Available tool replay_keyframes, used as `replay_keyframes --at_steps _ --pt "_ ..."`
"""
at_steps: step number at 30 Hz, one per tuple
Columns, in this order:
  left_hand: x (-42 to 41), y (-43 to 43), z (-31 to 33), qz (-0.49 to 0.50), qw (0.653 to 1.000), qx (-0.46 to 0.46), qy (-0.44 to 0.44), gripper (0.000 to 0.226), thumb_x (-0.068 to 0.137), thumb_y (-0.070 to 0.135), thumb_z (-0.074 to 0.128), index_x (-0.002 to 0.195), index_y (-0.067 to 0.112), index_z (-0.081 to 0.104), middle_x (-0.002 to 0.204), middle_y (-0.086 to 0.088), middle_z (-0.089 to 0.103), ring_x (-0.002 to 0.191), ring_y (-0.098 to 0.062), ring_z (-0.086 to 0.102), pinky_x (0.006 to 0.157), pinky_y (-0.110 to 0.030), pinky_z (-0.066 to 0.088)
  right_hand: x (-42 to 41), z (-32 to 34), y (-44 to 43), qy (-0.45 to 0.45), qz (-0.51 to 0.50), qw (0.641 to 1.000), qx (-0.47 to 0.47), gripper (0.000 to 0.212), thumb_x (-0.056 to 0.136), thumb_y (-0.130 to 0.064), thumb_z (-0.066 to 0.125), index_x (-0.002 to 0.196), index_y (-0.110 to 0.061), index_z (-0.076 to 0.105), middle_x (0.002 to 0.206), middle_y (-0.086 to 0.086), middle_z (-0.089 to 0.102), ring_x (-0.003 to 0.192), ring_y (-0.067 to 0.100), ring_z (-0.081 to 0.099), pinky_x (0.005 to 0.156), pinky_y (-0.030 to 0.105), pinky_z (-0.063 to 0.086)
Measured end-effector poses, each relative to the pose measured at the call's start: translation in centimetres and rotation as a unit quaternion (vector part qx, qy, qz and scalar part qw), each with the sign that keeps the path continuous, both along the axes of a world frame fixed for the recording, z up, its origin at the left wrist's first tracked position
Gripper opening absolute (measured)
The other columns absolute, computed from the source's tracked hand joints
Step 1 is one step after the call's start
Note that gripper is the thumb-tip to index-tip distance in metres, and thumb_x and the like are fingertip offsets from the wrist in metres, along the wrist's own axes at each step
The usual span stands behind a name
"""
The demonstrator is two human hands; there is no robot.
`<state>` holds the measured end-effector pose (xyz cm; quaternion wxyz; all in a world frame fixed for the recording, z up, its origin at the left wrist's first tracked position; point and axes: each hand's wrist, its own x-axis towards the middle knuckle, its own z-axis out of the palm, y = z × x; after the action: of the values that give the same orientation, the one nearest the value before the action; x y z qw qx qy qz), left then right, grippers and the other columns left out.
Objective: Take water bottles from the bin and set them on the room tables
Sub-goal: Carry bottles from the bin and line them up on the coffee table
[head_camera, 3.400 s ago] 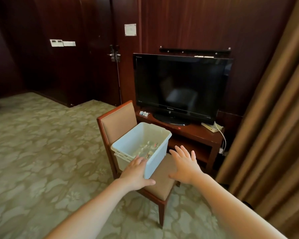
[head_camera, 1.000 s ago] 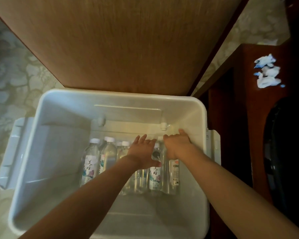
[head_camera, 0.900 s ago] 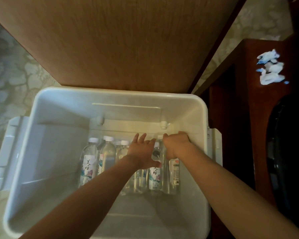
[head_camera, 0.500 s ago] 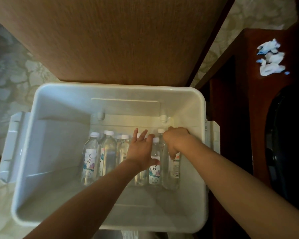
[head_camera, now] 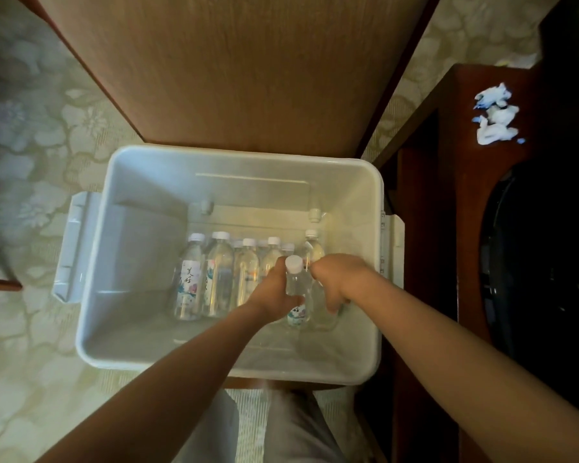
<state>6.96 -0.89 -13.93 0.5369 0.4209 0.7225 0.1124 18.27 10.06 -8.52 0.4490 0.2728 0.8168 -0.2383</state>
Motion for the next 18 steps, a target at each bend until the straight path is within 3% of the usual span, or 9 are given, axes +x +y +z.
replay_keyframes --at_steps 2,5,9,11,13,16,18 --pt "0.2 -0.5 0.3 0.004 1.0 -0.001 -0.011 0.077 0.084 0.012 0.073 0.144 0.014 0.024 0.135 -0.009 0.051 0.121 -0.029 0.053 0.088 -0.027 0.039 0.2 0.0 -0.9 0.013 0.031 0.999 0.037 0.042 0.074 -0.026 0.081 0.095 -0.02 0.045 0.081 -0.002 0.053 0.08 0.021 0.061 0.069 0.031 0.051" --pt "0.3 -1.2 1.1 -0.004 1.0 0.019 0.002 0.073 0.084 0.016 0.072 0.141 0.018 0.027 0.134 -0.006 0.051 0.117 -0.029 0.056 0.086 -0.031 0.042 0.5 0.6 -1.9 0.022 0.047 0.997 0.058 0.034 0.073 -0.031 0.079 0.098 -0.02 0.059 0.084 -0.003 0.06 0.076 0.02 0.062 0.067 0.03 0.052" --pt "0.0 -2.1 2.5 -0.025 0.998 0.055 0.014 0.07 0.085 0.02 0.072 0.139 0.02 0.027 0.132 -0.004 0.053 0.111 -0.029 0.058 0.081 -0.033 0.044 1.3 1.8 -2.4 0.048 0.033 0.997 0.051 0.041 0.072 -0.035 0.075 0.108 -0.022 0.059 0.091 -0.004 0.063 0.079 0.02 0.064 0.072 0.034 0.057" --pt "-0.7 -2.1 3.7 -0.034 0.996 0.076 0.016 0.071 0.084 0.023 0.073 0.139 0.021 0.028 0.132 -0.003 0.053 0.111 -0.028 0.058 0.086 -0.037 0.048 1.6 2.8 -1.6 0.066 -0.019 0.998 0.013 0.051 0.068 -0.04 0.077 0.114 -0.027 0.059 0.099 -0.004 0.064 0.087 0.019 0.063 0.074 0.033 0.054" --pt "-1.8 -1.9 5.1 -0.027 0.996 0.084 -0.004 0.073 0.083 0.025 0.075 0.141 0.024 0.03 0.134 0.0 0.053 0.115 -0.027 0.057 0.093 -0.042 0.049 1.9 4.0 -0.6 0.107 -0.095 0.989 -0.035 0.053 0.06 -0.043 0.081 0.108 -0.028 0.063 0.101 -0.005 0.065 0.089 0.018 0.062 0.075 0.036 0.055" --pt "-4.0 -1.5 7.4 0.019 0.995 0.083 -0.061 0.072 0.08 0.029 0.079 0.138 0.027 0.035 0.128 0.004 0.057 0.115 -0.025 0.058 0.094 -0.045 0.051 2.0 5.9 -0.2 0.181 -0.213 0.957 -0.083 0.044 0.052 -0.041 0.085 0.087 -0.025 0.066 0.087 -0.004 0.067 0.079 0.017 0.064 0.073 0.04 0.057" --pt "-5.6 -1.1 9.2 0.056 0.988 0.091 -0.112 0.068 0.078 0.023 0.082 0.133 0.024 0.041 0.123 0.004 0.059 0.117 -0.023 0.058 0.091 -0.041 0.055 1.6 7.4 -0.1 0.212 -0.292 0.925 -0.12 0.046 0.051 -0.037 0.086 0.085 -0.015 0.067 0.078 -0.003 0.06 0.072 0.015 0.059 0.066 0.036 0.049"
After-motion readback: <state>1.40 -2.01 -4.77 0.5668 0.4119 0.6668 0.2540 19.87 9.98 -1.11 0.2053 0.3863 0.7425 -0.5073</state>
